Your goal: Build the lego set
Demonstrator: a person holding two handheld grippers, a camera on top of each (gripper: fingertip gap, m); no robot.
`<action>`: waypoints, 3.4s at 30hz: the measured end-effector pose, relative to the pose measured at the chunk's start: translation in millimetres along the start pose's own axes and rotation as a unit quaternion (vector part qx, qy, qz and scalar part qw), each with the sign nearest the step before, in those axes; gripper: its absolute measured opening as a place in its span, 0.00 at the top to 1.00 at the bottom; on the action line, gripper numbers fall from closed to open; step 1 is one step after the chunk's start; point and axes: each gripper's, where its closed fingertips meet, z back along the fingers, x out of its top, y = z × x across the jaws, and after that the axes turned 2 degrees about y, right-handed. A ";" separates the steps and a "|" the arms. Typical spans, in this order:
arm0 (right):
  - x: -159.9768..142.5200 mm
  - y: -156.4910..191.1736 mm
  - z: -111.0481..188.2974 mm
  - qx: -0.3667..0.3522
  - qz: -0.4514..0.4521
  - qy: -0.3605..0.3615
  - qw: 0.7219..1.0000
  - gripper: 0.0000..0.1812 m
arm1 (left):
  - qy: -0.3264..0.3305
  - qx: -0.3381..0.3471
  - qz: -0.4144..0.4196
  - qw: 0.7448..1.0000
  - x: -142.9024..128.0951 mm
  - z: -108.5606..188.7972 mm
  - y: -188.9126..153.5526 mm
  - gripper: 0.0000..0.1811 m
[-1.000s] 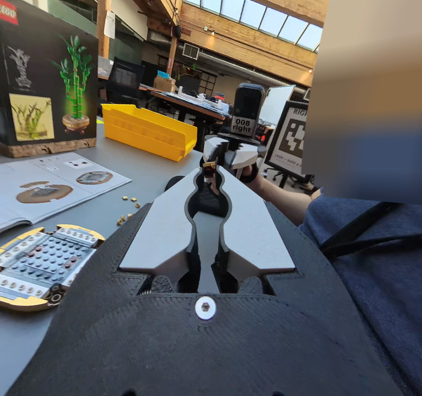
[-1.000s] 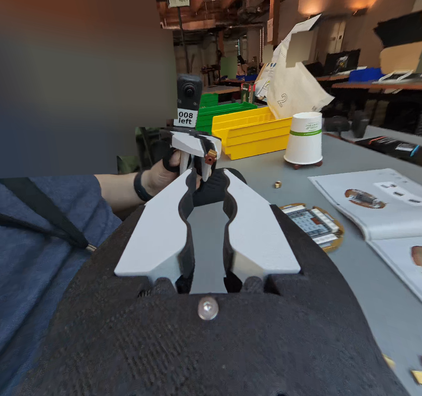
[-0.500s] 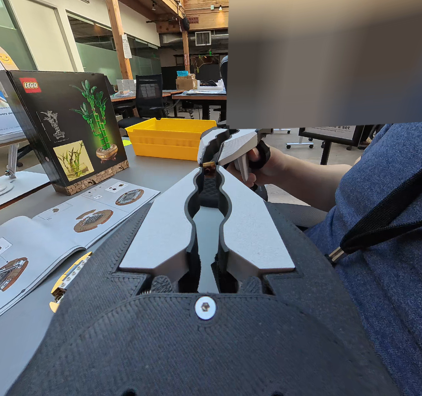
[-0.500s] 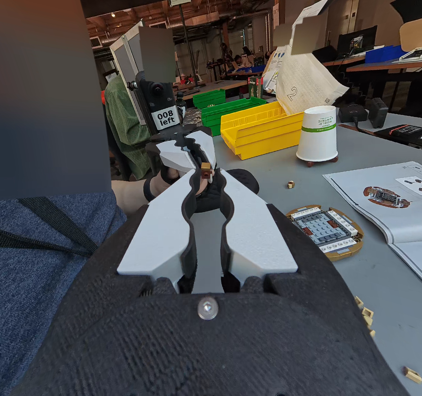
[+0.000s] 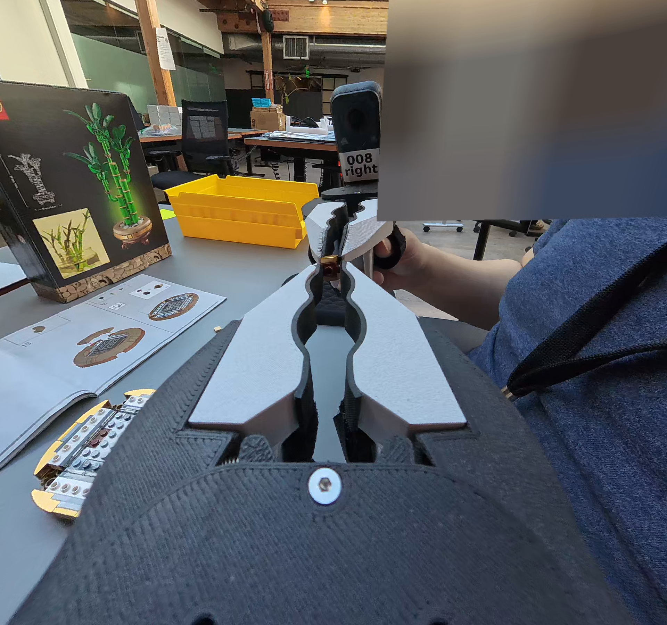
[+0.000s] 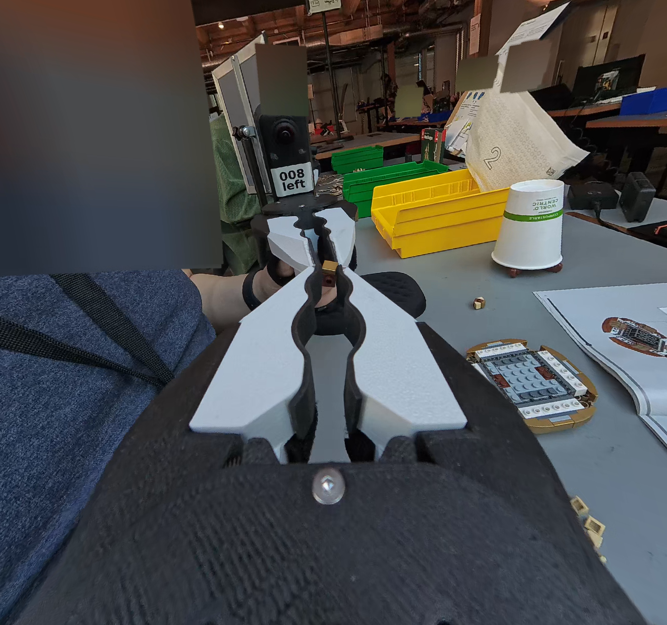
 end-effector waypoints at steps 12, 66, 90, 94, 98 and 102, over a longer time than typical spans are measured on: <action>2.1 12.1 4.3 0.062 -0.017 -0.018 0.998 0.96 | -0.013 -0.065 0.052 0.996 3.0 -1.6 -12.0 0.96; -9.9 3.4 6.8 0.089 -0.124 0.015 0.988 0.96 | 0.009 -0.092 0.142 0.985 -9.3 -6.1 -5.8 0.96; -27.5 -15.3 -2.1 -0.163 0.387 0.143 0.896 0.93 | -0.004 -0.108 0.321 0.941 -24.0 -9.8 12.4 0.96; -31.2 -12.9 -1.4 -0.151 0.365 0.143 0.908 0.93 | -0.001 -0.123 0.334 0.935 -27.1 -9.9 9.5 0.96; -31.6 -13.7 -0.3 -0.159 0.368 0.129 0.907 0.93 | 0.015 -0.137 0.340 0.930 -33.1 -9.9 6.8 0.92; -40.0 -7.4 -1.4 -0.142 0.370 0.126 0.910 0.93 | 0.019 -0.146 0.342 0.928 -35.4 -8.5 3.6 0.95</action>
